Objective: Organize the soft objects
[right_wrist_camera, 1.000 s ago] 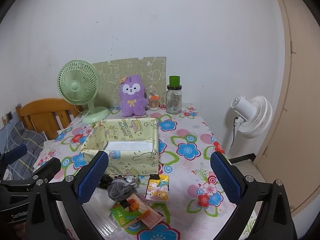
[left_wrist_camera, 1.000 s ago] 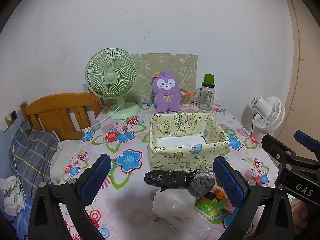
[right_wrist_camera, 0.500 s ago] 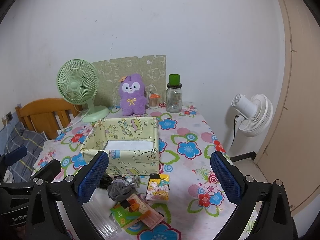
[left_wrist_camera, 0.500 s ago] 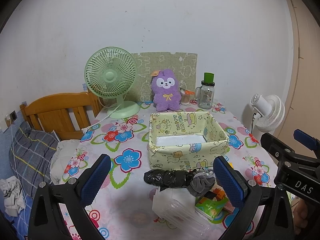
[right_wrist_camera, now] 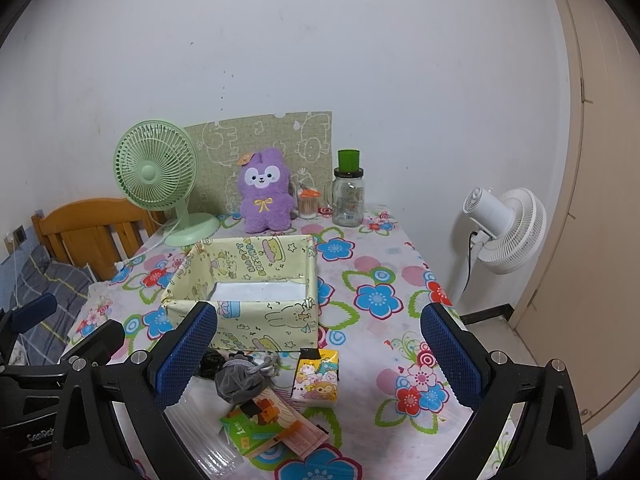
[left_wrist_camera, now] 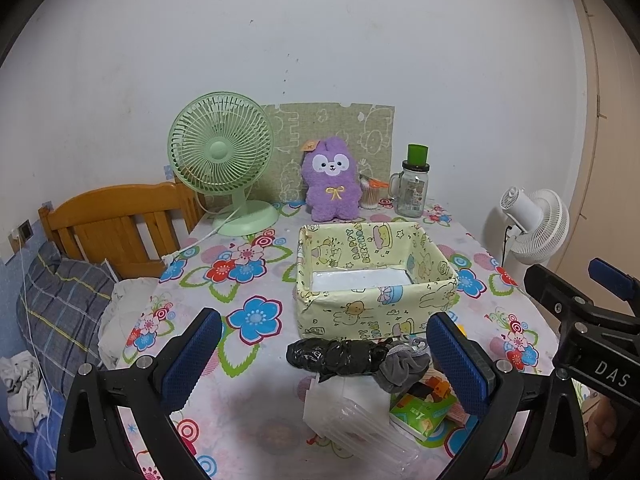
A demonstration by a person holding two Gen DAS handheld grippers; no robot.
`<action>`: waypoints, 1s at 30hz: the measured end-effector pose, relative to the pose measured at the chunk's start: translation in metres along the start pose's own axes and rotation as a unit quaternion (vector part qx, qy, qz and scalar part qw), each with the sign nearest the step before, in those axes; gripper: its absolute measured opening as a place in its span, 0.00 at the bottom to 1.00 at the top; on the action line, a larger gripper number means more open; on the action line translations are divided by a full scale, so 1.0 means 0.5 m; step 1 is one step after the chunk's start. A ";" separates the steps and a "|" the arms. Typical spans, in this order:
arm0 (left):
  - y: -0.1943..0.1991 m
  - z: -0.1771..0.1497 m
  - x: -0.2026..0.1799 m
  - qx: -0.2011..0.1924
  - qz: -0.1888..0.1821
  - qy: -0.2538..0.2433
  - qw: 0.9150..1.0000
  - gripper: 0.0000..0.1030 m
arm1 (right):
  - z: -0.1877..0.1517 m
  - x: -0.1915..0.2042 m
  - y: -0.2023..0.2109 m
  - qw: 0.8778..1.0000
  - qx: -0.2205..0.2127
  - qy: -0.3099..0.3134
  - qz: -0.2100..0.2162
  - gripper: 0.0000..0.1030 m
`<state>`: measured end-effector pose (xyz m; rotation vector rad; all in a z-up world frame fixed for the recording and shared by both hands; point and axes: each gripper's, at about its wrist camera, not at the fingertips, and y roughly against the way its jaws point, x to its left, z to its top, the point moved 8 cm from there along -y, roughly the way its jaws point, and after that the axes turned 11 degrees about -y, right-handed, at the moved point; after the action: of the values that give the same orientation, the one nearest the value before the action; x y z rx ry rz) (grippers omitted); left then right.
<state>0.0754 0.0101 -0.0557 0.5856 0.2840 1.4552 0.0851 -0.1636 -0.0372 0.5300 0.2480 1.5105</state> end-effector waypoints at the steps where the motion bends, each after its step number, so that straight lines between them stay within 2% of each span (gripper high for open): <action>1: 0.000 0.000 0.000 0.000 0.000 0.000 1.000 1.00 | 0.000 0.000 0.000 1.000 0.000 0.000 0.000 1.00; 12: -0.007 -0.006 0.001 0.005 -0.003 -0.001 1.000 1.00 | -0.003 0.000 -0.002 1.000 0.003 -0.001 0.003 1.00; 30: -0.062 -0.047 -0.013 0.048 -0.022 -0.011 0.999 1.00 | -0.027 0.001 -0.044 1.000 0.031 0.002 0.007 1.00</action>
<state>0.0888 0.0082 -0.0929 0.6691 0.3482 1.3976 0.0979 -0.1600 -0.0591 0.5784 0.2949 1.5220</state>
